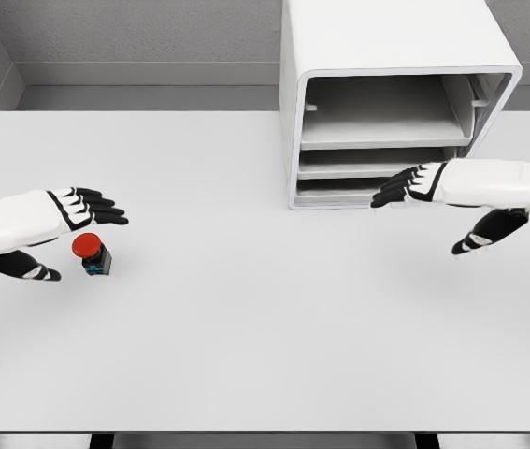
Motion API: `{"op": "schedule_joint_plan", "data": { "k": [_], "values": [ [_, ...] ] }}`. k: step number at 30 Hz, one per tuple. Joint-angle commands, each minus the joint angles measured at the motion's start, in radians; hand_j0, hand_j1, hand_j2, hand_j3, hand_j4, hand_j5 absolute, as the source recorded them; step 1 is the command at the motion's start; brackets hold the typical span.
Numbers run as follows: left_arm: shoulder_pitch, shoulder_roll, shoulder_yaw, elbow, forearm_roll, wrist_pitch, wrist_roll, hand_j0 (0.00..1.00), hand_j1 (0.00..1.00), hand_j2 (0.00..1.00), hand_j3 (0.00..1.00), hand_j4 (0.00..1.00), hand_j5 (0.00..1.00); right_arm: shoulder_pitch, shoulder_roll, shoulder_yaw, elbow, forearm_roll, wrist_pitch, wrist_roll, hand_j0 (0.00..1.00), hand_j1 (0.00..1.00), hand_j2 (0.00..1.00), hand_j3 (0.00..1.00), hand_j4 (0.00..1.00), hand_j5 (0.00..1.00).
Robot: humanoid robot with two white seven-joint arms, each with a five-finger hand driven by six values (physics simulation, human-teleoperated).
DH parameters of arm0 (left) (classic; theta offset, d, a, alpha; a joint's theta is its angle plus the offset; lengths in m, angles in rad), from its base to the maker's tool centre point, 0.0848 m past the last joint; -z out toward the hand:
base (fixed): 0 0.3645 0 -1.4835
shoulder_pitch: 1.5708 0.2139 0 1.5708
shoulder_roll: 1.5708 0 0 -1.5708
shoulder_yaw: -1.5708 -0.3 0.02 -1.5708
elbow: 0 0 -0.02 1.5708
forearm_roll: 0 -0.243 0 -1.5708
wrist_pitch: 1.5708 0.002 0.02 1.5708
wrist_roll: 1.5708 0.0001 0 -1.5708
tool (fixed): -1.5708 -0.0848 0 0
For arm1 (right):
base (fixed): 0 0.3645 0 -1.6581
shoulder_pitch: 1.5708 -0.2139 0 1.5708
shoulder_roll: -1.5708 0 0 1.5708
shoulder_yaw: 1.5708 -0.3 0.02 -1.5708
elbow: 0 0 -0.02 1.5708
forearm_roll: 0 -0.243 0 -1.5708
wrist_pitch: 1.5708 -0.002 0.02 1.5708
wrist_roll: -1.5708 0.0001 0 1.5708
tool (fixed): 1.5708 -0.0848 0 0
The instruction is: Slide open multi-storey tabletop storage cabinets and put open load switch and slide close multi-storey tabletop storage cabinets
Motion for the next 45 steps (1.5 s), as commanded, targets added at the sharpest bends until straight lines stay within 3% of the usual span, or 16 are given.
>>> {"op": "schedule_joint_plan", "data": {
  "k": [1,4,9,14,16,19,25,30,35,38,40,41,44,45],
  "values": [
    [0.0,0.002,-0.004,0.002,0.006,0.002,0.0,1.0,1.0,1.0,1.0,1.0,1.0,0.0,0.003,-0.025,0.002,-0.008,0.003,0.0,1.0,1.0,1.0,1.0,1.0,1.0],
    [-0.012,-0.014,-0.001,0.015,-0.086,0.002,0.001,1.0,1.0,1.0,1.0,1.0,1.0,-0.006,-0.001,-0.026,0.008,-0.011,0.003,0.0,1.0,1.0,1.0,1.0,1.0,1.0],
    [-0.032,-0.08,-0.024,0.113,-0.116,0.002,-0.003,1.0,1.0,1.0,1.0,1.0,1.0,-0.017,0.059,-0.022,0.005,-0.003,0.003,0.0,1.0,1.0,1.0,1.0,1.0,1.0],
    [-0.041,-0.134,-0.033,0.117,-0.178,0.002,-0.02,1.0,1.0,1.0,1.0,1.0,1.0,-0.054,0.08,-0.022,0.012,-0.001,0.009,0.0,1.0,1.0,1.0,1.0,1.0,1.0],
    [-0.043,-0.137,-0.033,0.119,-0.197,0.002,-0.022,1.0,1.0,1.0,1.0,1.0,1.0,-0.067,0.131,-0.02,0.078,0.0,0.055,0.0,1.0,1.0,1.0,1.0,1.0,1.0],
    [-0.048,-0.134,-0.033,0.119,-0.197,0.002,-0.02,1.0,1.0,1.0,1.0,1.0,1.0,-0.067,0.154,-0.02,0.123,0.028,0.093,0.0,1.0,1.0,1.0,1.0,1.0,1.0],
    [-0.049,-0.133,-0.033,0.119,-0.197,0.002,-0.019,1.0,1.0,1.0,1.0,1.0,1.0,-0.083,0.184,-0.017,0.13,0.066,0.252,0.0,1.0,1.0,1.0,1.0,1.0,1.0],
    [-0.061,-0.146,-0.033,0.12,-0.254,0.002,-0.019,1.0,1.0,1.0,1.0,1.0,1.0,-0.089,0.212,-0.008,0.143,0.11,0.299,0.0,1.0,1.0,1.0,1.0,1.0,1.0],
    [-0.064,-0.166,-0.047,0.136,-0.289,0.002,-0.019,1.0,1.0,1.0,1.0,1.0,1.0,-0.092,0.244,-0.002,0.141,0.227,0.357,0.0,1.0,1.0,1.0,1.0,1.0,1.0],
    [-0.064,-0.165,-0.047,0.151,-0.283,0.002,-0.013,0.88,0.88,0.88,0.88,0.88,0.88,-0.1,0.247,0.006,0.137,0.256,0.356,0.0,1.0,1.0,1.0,1.0,1.0,1.0],
    [-0.064,-0.163,-0.047,0.16,-0.283,0.002,-0.011,0.87,0.87,0.87,0.87,0.87,0.87,-0.104,0.249,0.012,0.137,0.258,0.356,0.0,1.0,1.0,1.0,1.0,1.0,1.0],
    [-0.063,-0.162,-0.047,0.16,-0.281,0.002,-0.011,0.76,0.76,0.76,0.76,0.76,0.76,-0.104,0.249,0.012,0.135,0.259,0.351,0.0,1.0,1.0,1.0,1.0,1.0,1.0],
    [-0.063,-0.162,-0.049,0.163,-0.278,0.002,-0.013,0.62,0.62,0.62,0.62,0.62,0.62,-0.106,0.247,0.02,0.118,0.275,0.344,0.0,1.0,1.0,1.0,1.0,1.0,1.0],
    [-0.063,-0.162,-0.052,0.163,-0.278,0.002,-0.013,0.5,0.5,0.5,0.5,0.5,0.5,-0.106,0.247,0.02,0.107,0.275,0.336,0.0,1.0,1.0,1.0,1.0,1.0,1.0]
  ]
}}
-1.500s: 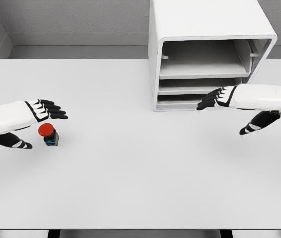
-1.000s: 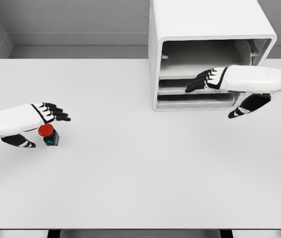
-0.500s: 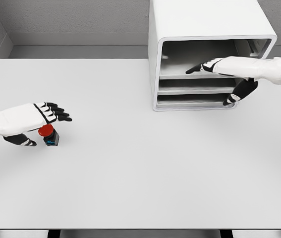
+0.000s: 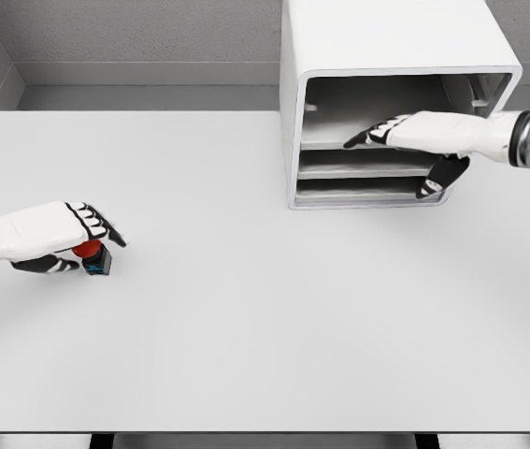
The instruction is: Slide open multi-storey tabletop storage cabinets and put open load switch and slide close multi-storey tabletop storage cabinets
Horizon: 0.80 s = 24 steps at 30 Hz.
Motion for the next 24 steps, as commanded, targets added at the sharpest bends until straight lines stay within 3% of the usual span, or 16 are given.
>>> {"op": "schedule_joint_plan", "data": {
  "k": [1,8,11,14,18,24],
  "values": [
    [0.0,0.002,-0.006,0.003,0.007,0.002,-0.001,0.49,0.49,0.49,0.49,0.49,0.49,-0.002,-0.001,0.003,-0.018,0.005,-0.015,0.0,1.0,1.0,1.0,1.0,1.0,1.0],
    [0.003,0.008,-0.011,-0.011,0.019,0.002,-0.001,0.48,0.48,0.48,0.48,0.48,0.48,-0.002,-0.01,0.001,-0.051,0.003,-0.087,0.0,1.0,1.0,1.0,1.0,1.0,1.0],
    [0.003,0.042,0.002,-0.083,0.056,0.002,-0.003,0.47,0.47,0.47,0.47,0.47,0.47,-0.002,-0.011,0.001,-0.051,-0.001,-0.093,0.0,1.0,1.0,1.0,1.0,1.0,1.0],
    [0.003,0.089,0.051,-0.162,0.107,0.002,-0.001,0.47,0.47,0.47,0.47,0.47,0.47,-0.017,-0.008,0.001,0.025,-0.069,-0.064,0.0,1.0,1.0,1.0,1.0,1.0,1.0],
    [-0.063,0.112,0.051,-0.18,0.145,0.002,-0.001,0.47,0.47,0.47,0.47,0.47,0.47,-0.017,-0.004,0.017,0.024,-0.069,0.04,0.0,1.0,1.0,1.0,1.0,1.0,1.0],
    [-0.183,0.109,0.046,-0.182,0.183,0.002,0.004,0.47,0.47,0.47,0.47,0.47,0.47,-0.017,-0.004,0.024,0.024,-0.083,0.077,0.0,1.0,1.0,1.0,1.0,1.0,1.0]
  ]
}}
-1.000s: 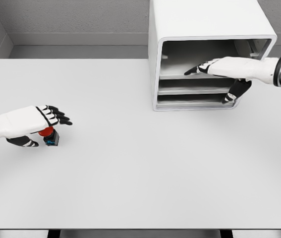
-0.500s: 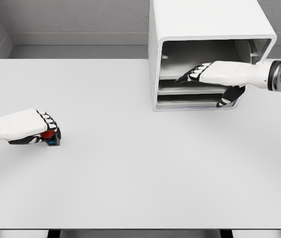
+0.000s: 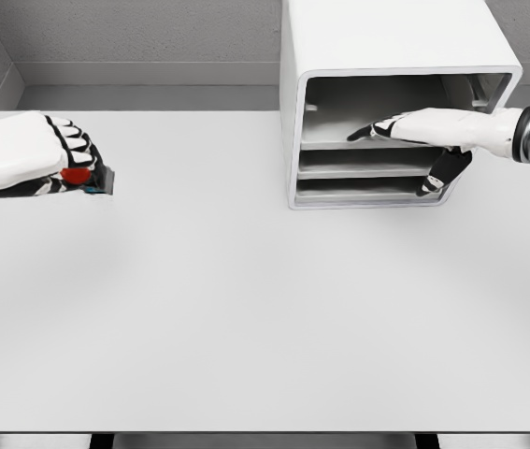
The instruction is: Slide open multi-storey tabletop storage cabinets and put open load switch and slide close multi-storey tabletop storage cabinets
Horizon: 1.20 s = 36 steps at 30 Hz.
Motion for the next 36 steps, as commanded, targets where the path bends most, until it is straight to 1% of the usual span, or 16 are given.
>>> {"op": "schedule_joint_plan", "data": {
  "k": [1,6,13,15,21,22,23,24,25,26,30,32,34,36],
  "values": [
    [-0.001,-0.003,-0.001,-0.002,0.018,0.002,0.005,0.47,0.47,0.47,0.47,0.47,0.47,0.0,-0.001,0.004,0.001,-0.031,0.016,0.0,1.0,1.0,1.0,1.0,1.0,1.0],
    [-0.014,-0.029,-0.01,-0.004,0.02,0.002,0.008,0.47,0.47,0.47,0.47,0.47,0.47,0.001,-0.004,0.017,-0.016,-0.031,0.006,0.0,1.0,1.0,1.0,1.0,1.0,1.0],
    [-0.024,-0.111,-0.014,-0.004,0.02,0.002,0.008,0.47,0.47,0.47,0.47,0.47,0.47,0.002,-0.01,0.013,-0.083,-0.034,0.0,0.0,1.0,1.0,1.0,1.0,1.0,1.0],
    [-0.031,-0.131,-0.014,-0.004,0.02,0.002,0.008,0.47,0.47,0.47,0.47,0.47,0.47,0.002,-0.016,0.013,-0.088,-0.044,-0.003,0.0,1.0,1.0,1.0,1.0,1.0,1.0],
    [-0.051,-0.183,-0.018,-0.004,0.02,0.002,0.007,0.47,0.47,0.47,0.47,0.47,0.47,0.018,-0.034,0.015,-0.09,-0.054,-0.072,0.0,1.0,1.0,1.0,1.0,1.0,1.0],
    [-0.067,-0.199,-0.042,-0.004,0.02,0.002,0.007,0.47,0.47,0.47,0.47,0.47,0.47,0.021,-0.039,0.015,-0.09,-0.057,-0.08,0.0,1.0,1.0,1.0,1.0,1.0,1.0],
    [-0.1,-0.2,-0.079,-0.002,0.021,0.002,0.007,0.47,0.47,0.47,0.47,0.47,0.47,0.026,-0.041,0.015,-0.097,-0.057,-0.081,0.0,1.0,1.0,1.0,1.0,1.0,1.0],
    [-0.104,-0.219,-0.088,-0.004,0.021,0.002,0.007,0.47,0.47,0.47,0.47,0.47,0.47,0.031,-0.042,0.015,-0.105,-0.057,-0.093,0.0,1.0,1.0,1.0,1.0,1.0,1.0],
    [-0.107,-0.229,-0.097,-0.004,0.021,0.002,0.007,0.47,0.47,0.47,0.47,0.47,0.47,0.04,-0.059,0.015,-0.106,-0.059,-0.107,0.0,1.0,1.0,1.0,1.0,1.0,1.0],
    [-0.107,-0.239,-0.1,-0.004,0.021,0.002,0.007,0.47,0.47,0.47,0.47,0.47,0.47,0.043,-0.059,0.015,-0.108,-0.059,-0.119,0.0,1.0,1.0,1.0,1.0,1.0,1.0],
    [-0.146,-0.271,-0.143,-0.004,0.023,0.002,0.007,0.47,0.47,0.47,0.47,0.47,0.47,0.055,-0.074,0.015,-0.126,-0.059,-0.149,0.0,1.0,1.0,1.0,1.0,1.0,1.0],
    [-0.158,-0.292,-0.151,-0.002,0.023,0.002,0.005,0.47,0.47,0.47,0.47,0.47,0.47,0.058,-0.082,0.015,-0.131,-0.059,-0.175,0.0,1.0,1.0,1.0,1.0,1.0,1.0],
    [-0.166,-0.295,-0.156,-0.004,0.023,0.002,0.005,0.47,0.47,0.47,0.47,0.47,0.47,0.074,-0.087,0.015,-0.131,-0.059,-0.216,0.0,1.0,1.0,1.0,1.0,1.0,1.0],
    [-0.167,-0.317,-0.156,-0.004,0.023,0.002,0.005,0.47,0.47,0.47,0.47,0.47,0.47,0.081,-0.111,0.013,-0.131,-0.068,-0.257,0.0,1.0,1.0,1.0,1.0,1.0,1.0]
  ]
}}
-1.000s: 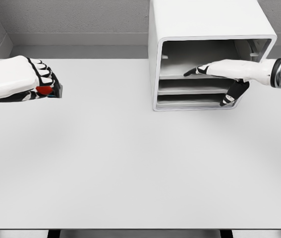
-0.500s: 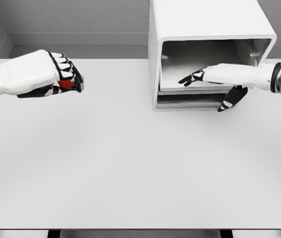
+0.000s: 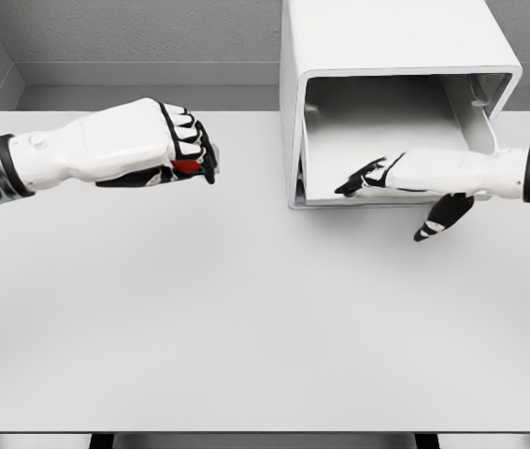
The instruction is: Slide open multi-storey tabletop storage cabinets and put open load switch and slide close multi-storey tabletop storage cabinets
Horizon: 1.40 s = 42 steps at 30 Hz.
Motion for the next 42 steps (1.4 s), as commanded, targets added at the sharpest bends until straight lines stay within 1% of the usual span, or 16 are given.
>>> {"op": "schedule_joint_plan", "data": {
  "k": [1,2,5,6,9,13,17,18,20,27,30,33,34,35,38,42],
  "values": [
    [-0.005,-0.028,-0.022,0.0,0.007,0.002,0.0,0.47,0.47,0.47,0.47,0.47,0.47,0.0,-0.022,0.008,-0.004,-0.001,-0.069,0.004,1.0,1.0,1.0,1.0,1.0,1.0],
    [-0.029,-0.031,-0.049,0.0,0.007,0.002,0.0,0.47,0.47,0.47,0.47,0.47,0.47,0.006,-0.025,0.008,-0.004,-0.001,-0.083,0.004,1.0,1.0,1.0,1.0,1.0,1.0],
    [-0.043,-0.063,-0.052,0.002,0.007,0.002,0.0,0.47,0.47,0.47,0.47,0.47,0.47,0.008,-0.037,0.007,-0.004,-0.009,-0.123,0.004,1.0,1.0,1.0,1.0,1.0,1.0],
    [-0.055,-0.065,-0.066,0.0,0.007,0.002,0.0,0.47,0.47,0.47,0.47,0.47,0.47,0.008,-0.043,0.007,-0.007,-0.019,-0.129,0.004,1.0,1.0,1.0,1.0,1.0,1.0],
    [-0.063,-0.085,-0.072,0.002,0.007,0.002,0.0,0.47,0.47,0.47,0.47,0.47,0.47,0.009,-0.059,0.005,-0.013,-0.035,-0.195,0.004,1.0,1.0,1.0,1.0,1.0,1.0],
    [-0.094,-0.114,-0.085,0.002,0.007,0.002,0.0,0.47,0.47,0.47,0.47,0.47,0.47,0.052,-0.094,0.007,-0.025,-0.051,-0.195,0.004,1.0,1.0,1.0,1.0,1.0,1.0],
    [-0.107,-0.136,-0.087,0.002,0.007,0.002,-0.002,0.47,0.47,0.47,0.47,0.47,0.47,0.054,-0.161,0.005,-0.03,-0.134,-0.195,0.004,1.0,1.0,1.0,1.0,1.0,1.0],
    [-0.117,-0.149,-0.087,0.002,0.007,0.002,-0.005,0.47,0.47,0.47,0.47,0.47,0.47,0.052,-0.163,0.004,-0.03,-0.134,-0.195,0.004,1.0,1.0,1.0,1.0,1.0,1.0],
    [-0.149,-0.162,-0.128,0.002,0.006,0.002,-0.005,0.47,0.47,0.47,0.47,0.47,0.47,0.051,-0.163,0.004,-0.03,-0.133,-0.195,0.004,1.0,1.0,1.0,1.0,1.0,1.0],
    [-0.179,-0.206,-0.128,0.002,0.004,0.002,-0.011,0.47,0.47,0.47,0.47,0.47,0.47,0.043,-0.18,-0.001,-0.028,-0.134,-0.195,0.004,1.0,1.0,1.0,1.0,1.0,1.0],
    [-0.192,-0.211,-0.128,0.002,0.003,0.002,-0.014,0.47,0.47,0.47,0.47,0.47,0.47,0.043,-0.227,-0.004,-0.03,-0.16,-0.195,0.004,1.0,1.0,1.0,1.0,1.0,1.0],
    [-0.192,-0.243,-0.138,0.006,-0.007,0.002,-0.017,0.47,0.47,0.47,0.47,0.47,0.47,0.04,-0.246,-0.012,-0.038,-0.163,-0.195,0.004,1.0,1.0,1.0,1.0,1.0,1.0],
    [-0.192,-0.26,-0.145,0.008,-0.008,0.002,-0.025,0.47,0.47,0.47,0.47,0.47,0.47,0.04,-0.247,-0.012,-0.039,-0.162,-0.195,0.004,1.0,1.0,1.0,1.0,1.0,1.0],
    [-0.193,-0.283,-0.15,0.009,-0.008,0.002,-0.063,0.47,0.47,0.47,0.47,0.47,0.47,0.04,-0.249,-0.012,-0.041,-0.162,-0.195,0.004,1.0,1.0,1.0,1.0,1.0,1.0],
    [-0.195,-0.315,-0.151,0.026,-0.037,0.002,-0.071,0.47,0.47,0.47,0.47,0.47,0.47,0.04,-0.257,-0.016,-0.042,-0.162,-0.195,0.004,1.0,1.0,1.0,1.0,1.0,1.0],
    [-0.201,-0.349,-0.151,0.054,-0.065,0.002,-0.115,0.48,0.48,0.48,0.48,0.48,0.48,0.041,-0.27,-0.015,-0.042,-0.162,-0.195,0.004,1.0,1.0,1.0,1.0,1.0,1.0]
  ]
}}
